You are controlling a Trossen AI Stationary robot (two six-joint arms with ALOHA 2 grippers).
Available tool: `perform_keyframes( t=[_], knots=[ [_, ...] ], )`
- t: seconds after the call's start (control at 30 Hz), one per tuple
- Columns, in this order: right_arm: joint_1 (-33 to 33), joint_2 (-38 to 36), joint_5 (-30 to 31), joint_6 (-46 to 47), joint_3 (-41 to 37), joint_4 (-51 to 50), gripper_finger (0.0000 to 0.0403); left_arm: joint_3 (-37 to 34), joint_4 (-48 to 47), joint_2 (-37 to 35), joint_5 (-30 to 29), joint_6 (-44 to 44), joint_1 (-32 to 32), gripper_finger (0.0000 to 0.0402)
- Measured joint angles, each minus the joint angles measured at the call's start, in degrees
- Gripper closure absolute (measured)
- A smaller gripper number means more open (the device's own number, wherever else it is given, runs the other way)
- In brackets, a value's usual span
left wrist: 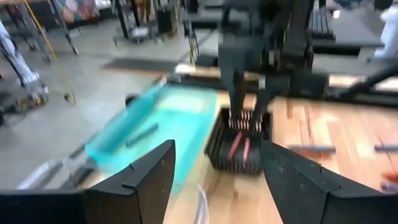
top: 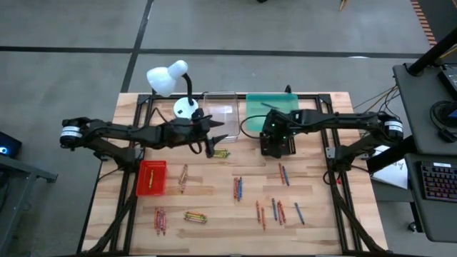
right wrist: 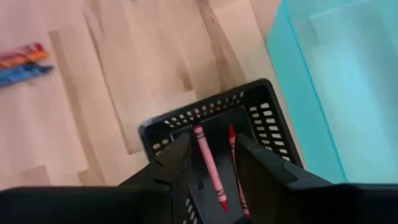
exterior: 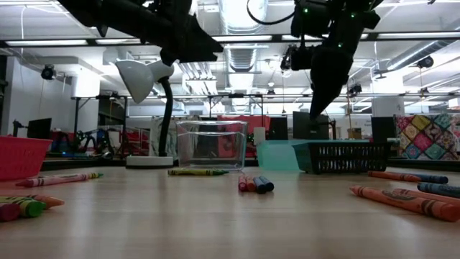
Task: Sort crayons
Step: Put the green crayon into the orange bin
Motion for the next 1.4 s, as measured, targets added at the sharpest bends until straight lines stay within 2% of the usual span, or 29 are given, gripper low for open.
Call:
perform_keyframes(
  t=[0.13,0.47,0.6,0.77,0.87,1.0,1.13,1.4],
  knots=[
    [0.07,-2.72,-0.25,-2.02,-0.85,5.49,0.0292,0.37,-7.49,-1.57,0.17,-2.22,-0.20,0.0182],
    [-0.97,-10.48,-2.30,-12.19,-15.30,53.06,0.0314,3.38,-24.38,-4.29,0.08,-2.87,-0.22,0.0182],
    [-2.55,-11.36,-2.20,-14.56,-20.46,63.70,0.0323,5.36,-31.14,-4.31,-1.37,-1.75,0.03,0.0182],
    [-6.16,-11.23,-0.28,-13.29,-21.50,64.01,0.0333,10.77,-50.01,-4.17,-1.50,-7.27,0.99,0.0182],
    [-7.64,-11.18,-0.25,-10.51,-21.19,63.96,0.0335,15.04,-60.63,-3.23,-1.27,-16.02,1.17,0.0182],
    [-7.72,-11.57,-0.29,-9.46,-20.91,63.93,0.0330,19.05,-71.29,-1.64,4.16,-28.00,0.58,0.0182],
    [-7.43,-11.62,-0.86,-8.67,-20.55,64.06,0.0327,19.72,-75.22,-0.17,10.08,-35.48,-1.63,0.0182],
    [-7.30,-11.62,-1.49,-5.86,-20.55,63.58,0.0332,17.81,-75.25,3.74,14.19,-36.29,-9.56,0.0182]
  ],
)
